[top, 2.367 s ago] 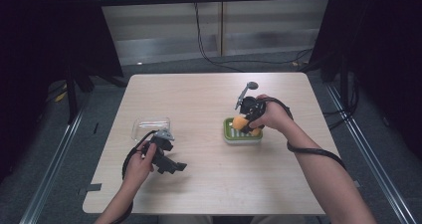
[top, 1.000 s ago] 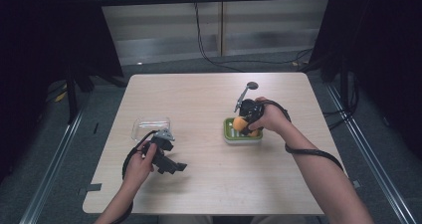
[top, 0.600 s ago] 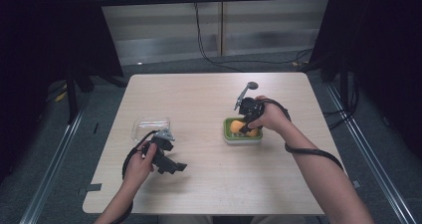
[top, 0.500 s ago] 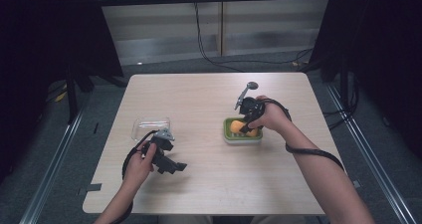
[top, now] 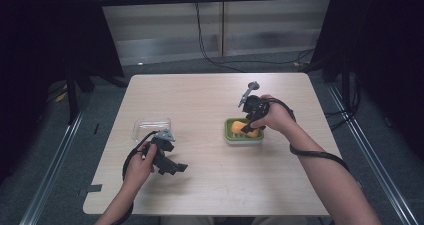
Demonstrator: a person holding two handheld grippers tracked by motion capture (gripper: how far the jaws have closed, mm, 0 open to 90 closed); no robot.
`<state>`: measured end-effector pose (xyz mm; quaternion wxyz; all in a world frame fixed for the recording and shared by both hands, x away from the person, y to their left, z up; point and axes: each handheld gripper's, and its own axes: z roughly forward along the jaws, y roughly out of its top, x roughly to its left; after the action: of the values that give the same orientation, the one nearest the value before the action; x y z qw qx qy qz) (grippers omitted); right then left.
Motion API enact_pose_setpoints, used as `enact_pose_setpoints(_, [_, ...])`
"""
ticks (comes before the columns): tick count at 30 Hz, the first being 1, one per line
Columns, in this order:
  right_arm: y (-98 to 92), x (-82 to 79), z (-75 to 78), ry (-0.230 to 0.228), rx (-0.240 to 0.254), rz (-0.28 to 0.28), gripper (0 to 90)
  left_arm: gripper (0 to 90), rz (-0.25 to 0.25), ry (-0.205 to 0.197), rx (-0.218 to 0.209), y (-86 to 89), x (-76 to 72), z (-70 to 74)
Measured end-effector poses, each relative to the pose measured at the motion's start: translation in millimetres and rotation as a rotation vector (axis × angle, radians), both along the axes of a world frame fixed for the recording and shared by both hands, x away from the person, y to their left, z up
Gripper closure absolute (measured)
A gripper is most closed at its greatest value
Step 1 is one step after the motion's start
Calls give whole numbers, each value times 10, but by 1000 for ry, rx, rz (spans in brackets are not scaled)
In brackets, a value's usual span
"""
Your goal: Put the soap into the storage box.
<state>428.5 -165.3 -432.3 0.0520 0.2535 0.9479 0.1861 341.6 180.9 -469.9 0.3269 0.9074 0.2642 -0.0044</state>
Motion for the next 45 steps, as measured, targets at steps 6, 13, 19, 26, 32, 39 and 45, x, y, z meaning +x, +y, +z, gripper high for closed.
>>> enact_pose_setpoints(6, [-11, -76, 66, -9, 16, -10, 349, 34, 0, 3, 4, -9, -6, 6])
enact_pose_setpoints(13, [-34, -156, 119, -3, 49, -33, 325, 34, -15, -8, 15, -13, 4, 15])
enact_pose_setpoints(19, [-67, -202, 108, 6, 58, -44, 296, 34, -12, -5, 15, -12, 0, 19])
enact_pose_setpoints(26, [-105, -271, 121, 6, 83, -53, 285, 34, -10, -4, 19, -21, -6, 15])
enact_pose_setpoints(32, [-139, -324, 131, 13, 79, -58, 269, 34, -11, -4, 20, -24, -8, 16])
enact_pose_setpoints(39, [-165, -394, 135, 19, 89, -54, 262, 34, -12, -2, 17, -34, -8, 7])
enact_pose_setpoints(45, [-190, -454, 127, 24, 91, -59, 257, 34, -16, -2, 20, -34, -7, 7])
